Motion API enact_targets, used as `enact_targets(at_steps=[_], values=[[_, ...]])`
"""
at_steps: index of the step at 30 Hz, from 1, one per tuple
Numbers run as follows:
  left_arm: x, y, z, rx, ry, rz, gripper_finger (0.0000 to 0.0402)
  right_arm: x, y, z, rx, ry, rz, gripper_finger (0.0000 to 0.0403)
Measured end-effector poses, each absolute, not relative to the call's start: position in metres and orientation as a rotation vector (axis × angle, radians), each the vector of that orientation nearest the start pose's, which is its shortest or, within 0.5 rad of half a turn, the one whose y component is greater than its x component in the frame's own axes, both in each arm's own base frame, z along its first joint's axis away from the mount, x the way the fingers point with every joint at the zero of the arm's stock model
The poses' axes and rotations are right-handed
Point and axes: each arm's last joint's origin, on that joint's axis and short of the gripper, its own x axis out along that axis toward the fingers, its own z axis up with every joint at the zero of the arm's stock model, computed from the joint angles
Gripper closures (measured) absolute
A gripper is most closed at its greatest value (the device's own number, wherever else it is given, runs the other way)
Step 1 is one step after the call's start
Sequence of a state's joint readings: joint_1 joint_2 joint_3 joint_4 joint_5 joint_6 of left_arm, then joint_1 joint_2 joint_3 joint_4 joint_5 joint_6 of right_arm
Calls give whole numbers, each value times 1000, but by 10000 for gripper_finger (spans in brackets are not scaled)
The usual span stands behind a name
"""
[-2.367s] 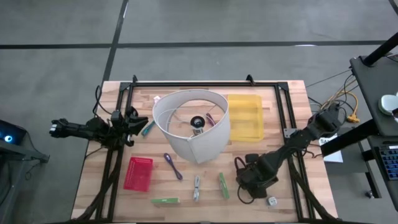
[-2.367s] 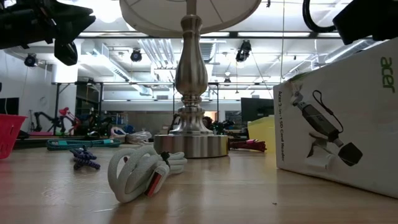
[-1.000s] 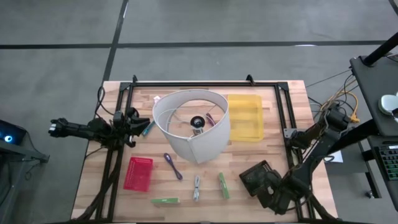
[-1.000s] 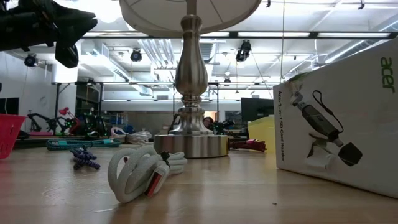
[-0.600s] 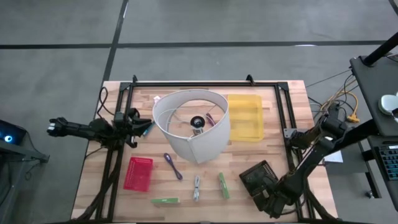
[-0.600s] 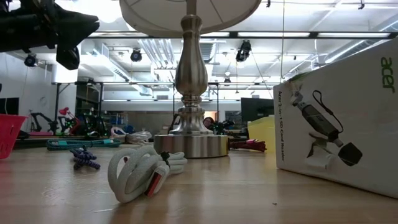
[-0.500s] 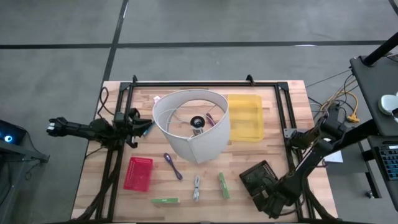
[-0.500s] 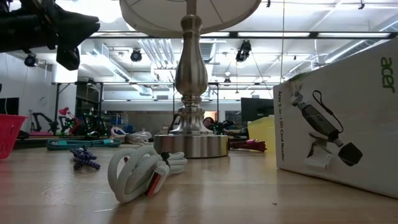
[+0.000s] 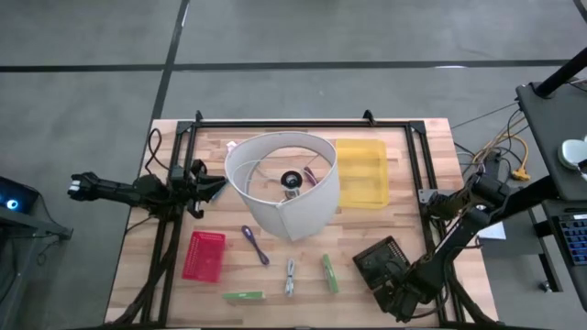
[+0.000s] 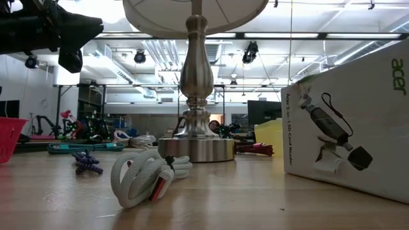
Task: Pick and place items into bin
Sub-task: Put the blue charger adapter into the black bin
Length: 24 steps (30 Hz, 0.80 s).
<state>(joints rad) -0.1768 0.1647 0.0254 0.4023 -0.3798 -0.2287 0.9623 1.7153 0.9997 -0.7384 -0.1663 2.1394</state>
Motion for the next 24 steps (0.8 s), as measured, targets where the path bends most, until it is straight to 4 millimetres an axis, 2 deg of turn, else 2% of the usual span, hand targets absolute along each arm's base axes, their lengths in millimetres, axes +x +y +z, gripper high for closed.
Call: enact_targets(at_steps=[5, 11, 15, 19, 21, 24], values=[[102, -7, 197, -299, -274, 172, 349, 165, 246, 154, 1001, 1575, -747, 264], [103, -7, 196, -298, -270, 173, 349, 165, 247, 160, 979, 1612, -674, 268], [103, -7, 196, -298, -272, 173, 349, 173, 248, 187, 950, 1590, -342, 268], [103, -8, 197, -298, -272, 172, 349, 179, 240, 220, 869, 1450, -105, 268], [103, -8, 197, -298, -273, 172, 349, 178, 230, 234, 833, 1385, -74, 268], [102, -7, 197, -298, -272, 172, 349, 175, 209, 245, 793, 1307, -164, 268]])
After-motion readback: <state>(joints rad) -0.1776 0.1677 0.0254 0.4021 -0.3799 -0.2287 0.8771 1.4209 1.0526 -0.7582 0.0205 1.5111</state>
